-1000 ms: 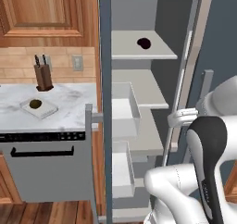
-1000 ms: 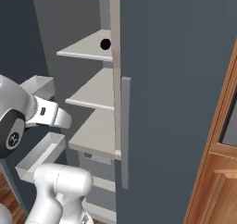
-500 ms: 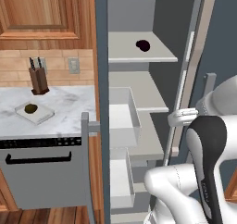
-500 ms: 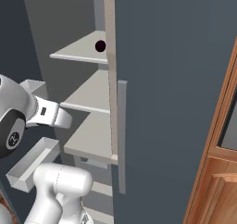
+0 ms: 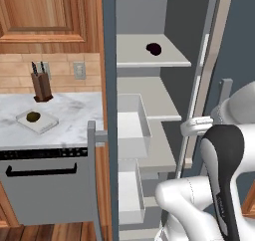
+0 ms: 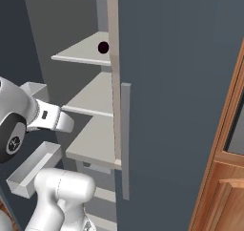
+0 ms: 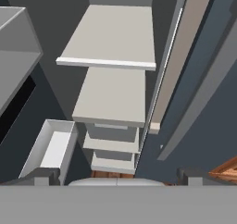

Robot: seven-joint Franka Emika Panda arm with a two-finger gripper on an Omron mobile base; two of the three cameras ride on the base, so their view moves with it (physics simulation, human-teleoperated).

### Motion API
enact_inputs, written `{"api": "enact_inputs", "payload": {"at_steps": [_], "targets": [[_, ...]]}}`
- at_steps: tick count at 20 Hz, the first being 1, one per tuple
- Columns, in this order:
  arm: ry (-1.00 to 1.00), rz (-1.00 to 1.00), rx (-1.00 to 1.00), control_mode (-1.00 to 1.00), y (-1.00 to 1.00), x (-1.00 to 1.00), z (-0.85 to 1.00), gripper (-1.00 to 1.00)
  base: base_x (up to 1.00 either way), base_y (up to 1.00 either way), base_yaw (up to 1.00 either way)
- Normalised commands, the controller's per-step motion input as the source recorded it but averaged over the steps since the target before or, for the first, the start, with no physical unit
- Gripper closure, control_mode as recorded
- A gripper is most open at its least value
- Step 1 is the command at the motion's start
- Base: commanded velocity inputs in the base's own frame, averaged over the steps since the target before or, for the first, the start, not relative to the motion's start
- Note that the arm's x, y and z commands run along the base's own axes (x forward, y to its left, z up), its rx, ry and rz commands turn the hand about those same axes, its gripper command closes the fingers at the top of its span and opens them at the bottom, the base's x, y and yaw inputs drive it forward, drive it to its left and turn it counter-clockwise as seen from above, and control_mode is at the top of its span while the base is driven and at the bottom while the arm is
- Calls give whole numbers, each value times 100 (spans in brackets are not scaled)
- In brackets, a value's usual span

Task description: Take the eggplant and avocado out of the freezer and place them in the tupperware container on the counter. Then put the tupperware containing the vegetables back in the freezer.

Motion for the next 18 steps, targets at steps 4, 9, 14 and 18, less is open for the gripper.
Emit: {"api": "enact_inputs", "payload": {"at_steps": [4, 9, 14, 18], "targets": [[0, 0, 0, -100, 0, 0, 0, -100, 0, 0, 0], [-8, 1, 0, -100, -3, -2, 5, -100, 0, 0, 0], [-15, 0, 0, -100, -1, 0, 62, -100, 0, 0, 0], [-5, 0, 2, -100, 2, 16, 66, -100, 0, 0, 0]]}}
